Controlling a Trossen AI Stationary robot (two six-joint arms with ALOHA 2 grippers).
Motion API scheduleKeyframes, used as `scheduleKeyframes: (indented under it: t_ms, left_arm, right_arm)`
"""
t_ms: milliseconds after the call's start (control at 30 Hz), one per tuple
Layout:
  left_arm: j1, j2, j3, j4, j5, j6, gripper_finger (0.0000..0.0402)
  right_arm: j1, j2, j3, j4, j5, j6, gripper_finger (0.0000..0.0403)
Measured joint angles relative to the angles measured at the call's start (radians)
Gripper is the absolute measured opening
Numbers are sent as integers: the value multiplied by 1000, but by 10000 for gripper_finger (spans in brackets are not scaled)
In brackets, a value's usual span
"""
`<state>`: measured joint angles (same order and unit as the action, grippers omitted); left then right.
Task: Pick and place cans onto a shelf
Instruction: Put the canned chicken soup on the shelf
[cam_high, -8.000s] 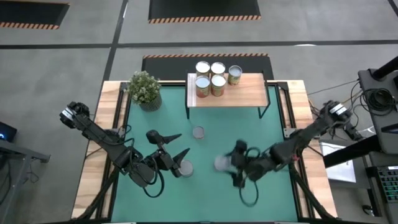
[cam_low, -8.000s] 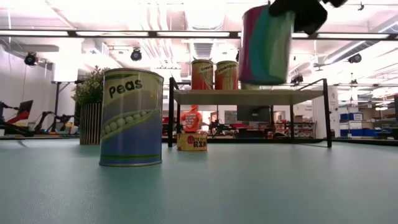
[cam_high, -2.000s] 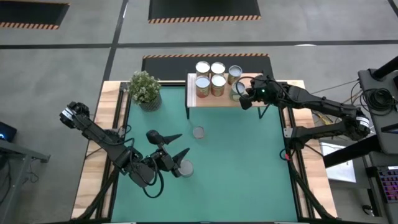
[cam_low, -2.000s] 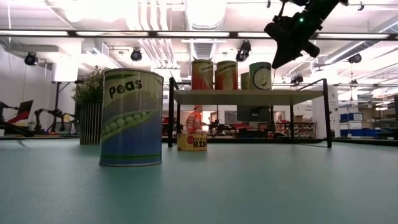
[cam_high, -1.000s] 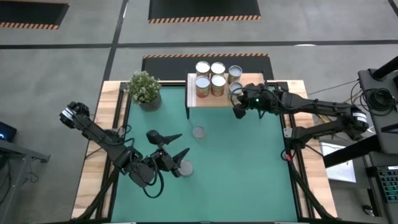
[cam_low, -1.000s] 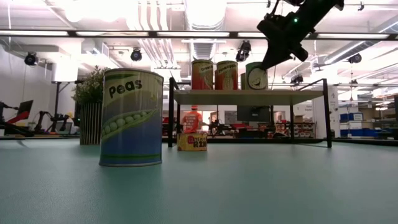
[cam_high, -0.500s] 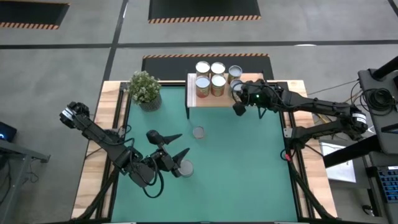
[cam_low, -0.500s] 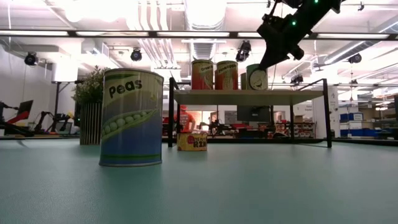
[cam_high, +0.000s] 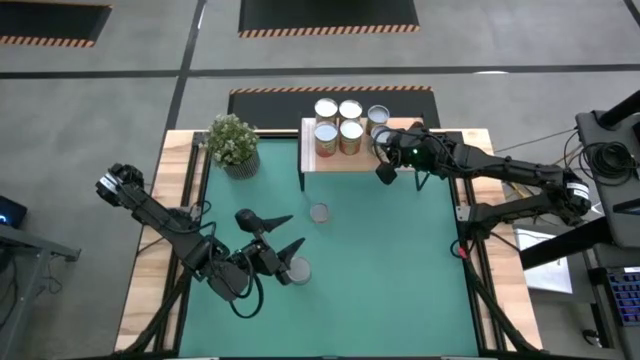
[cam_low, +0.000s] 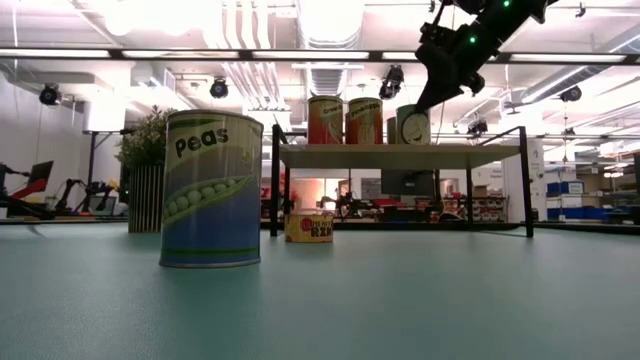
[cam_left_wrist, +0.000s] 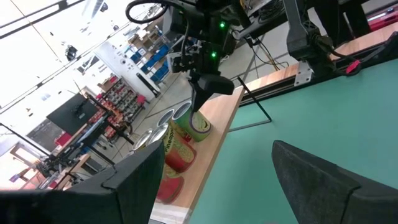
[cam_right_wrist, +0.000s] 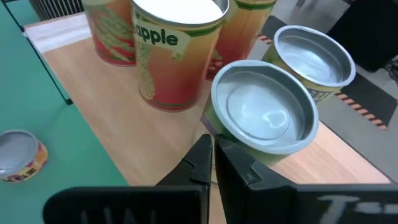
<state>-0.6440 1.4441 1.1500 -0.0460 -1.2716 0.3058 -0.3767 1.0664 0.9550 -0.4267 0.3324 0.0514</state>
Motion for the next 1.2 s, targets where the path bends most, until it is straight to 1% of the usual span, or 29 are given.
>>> scheduleKeyframes:
  t_ms: [100, 200, 267, 333, 433, 500, 533, 633, 767, 833, 1200]
  left_arm:
    - [0, 0, 0, 0, 0, 0, 279]
    - [0, 0, 0, 0, 0, 0, 279]
    - [0, 0, 0, 0, 0, 0, 279]
    - [0, 0, 0, 0, 0, 0, 279]
    - [0, 0, 0, 0, 0, 0, 279]
    - [0, 0, 0, 0, 0, 0, 279]
    - [0, 0, 0, 0, 0, 1, 279]
    - [0, 0, 0, 0, 0, 8, 279]
    - [0, 0, 0, 0, 0, 11, 279]
    - [0, 0, 0, 0, 0, 11, 279]
    - [0, 0, 0, 0, 0, 11, 279]
  right_arm:
    - [-3, 0, 0, 6, -7, -8, 9]
    - [-3, 0, 7, -2, -57, -5, 9]
    - [-3, -5, 30, -48, -78, 1, 9]
    - [-3, -17, 66, -130, -78, 7, 9]
    - [-17, -30, 132, -285, -44, 31, 9]
    - [-30, -34, 166, -357, 16, 70, 9]
    - [-36, -34, 174, -366, 50, 89, 9]
    - [-68, -30, 177, -355, 86, 94, 9]
    - [-111, -10, 135, -260, 72, 94, 9]
    - [-125, 4, 123, -241, 70, 96, 9]
    - [-126, 40, 121, -202, 8, 107, 9]
